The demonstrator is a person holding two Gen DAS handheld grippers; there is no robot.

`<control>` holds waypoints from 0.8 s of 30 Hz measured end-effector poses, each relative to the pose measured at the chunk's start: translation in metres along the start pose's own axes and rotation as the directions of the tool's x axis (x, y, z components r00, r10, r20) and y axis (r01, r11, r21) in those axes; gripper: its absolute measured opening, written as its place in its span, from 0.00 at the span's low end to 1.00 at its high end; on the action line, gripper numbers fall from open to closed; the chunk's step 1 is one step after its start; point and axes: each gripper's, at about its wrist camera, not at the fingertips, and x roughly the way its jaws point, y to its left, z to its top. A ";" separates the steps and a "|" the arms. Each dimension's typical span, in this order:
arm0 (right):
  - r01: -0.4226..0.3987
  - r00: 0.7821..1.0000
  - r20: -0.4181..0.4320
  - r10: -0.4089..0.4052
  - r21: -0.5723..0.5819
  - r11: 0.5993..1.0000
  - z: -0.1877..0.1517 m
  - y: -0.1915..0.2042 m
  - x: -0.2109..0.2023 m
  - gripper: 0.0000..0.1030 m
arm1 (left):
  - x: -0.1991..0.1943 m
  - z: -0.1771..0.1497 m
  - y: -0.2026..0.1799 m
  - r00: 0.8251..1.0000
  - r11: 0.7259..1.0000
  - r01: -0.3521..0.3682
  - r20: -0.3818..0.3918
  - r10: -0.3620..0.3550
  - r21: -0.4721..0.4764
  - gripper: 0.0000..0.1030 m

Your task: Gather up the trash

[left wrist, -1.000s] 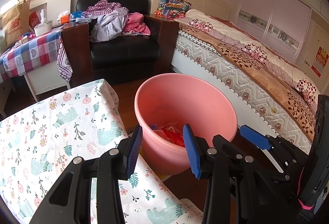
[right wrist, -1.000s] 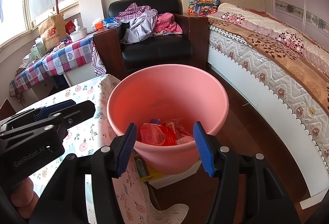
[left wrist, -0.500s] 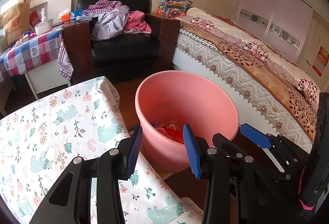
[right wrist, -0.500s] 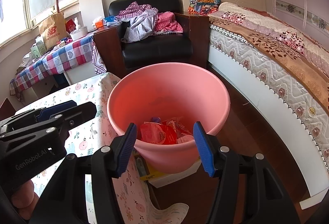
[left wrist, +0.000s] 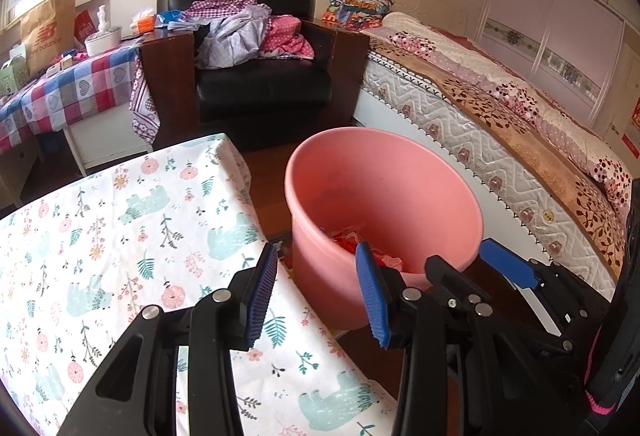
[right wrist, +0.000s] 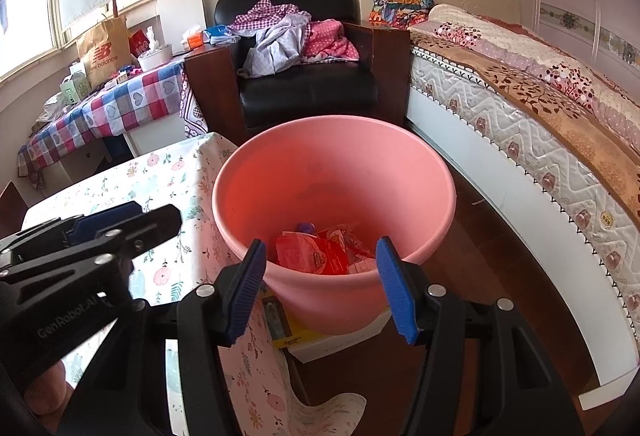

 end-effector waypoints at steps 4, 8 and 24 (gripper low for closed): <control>0.005 1.000 -0.008 -0.005 0.009 1.000 -0.001 -0.002 0.002 0.56 | 0.001 -0.003 0.008 1.000 1.000 -0.022 -0.014 0.022 -0.016 0.39; 0.006 1.000 -0.005 -0.006 0.004 1.000 0.000 -0.002 0.001 0.56 | 0.003 -0.004 0.013 0.999 0.999 -0.027 -0.027 0.026 -0.024 0.39; 0.004 1.000 -0.006 -0.004 0.002 1.000 -0.001 0.000 0.000 0.56 | 0.003 -0.001 0.012 0.999 0.999 -0.033 -0.026 0.033 -0.022 0.39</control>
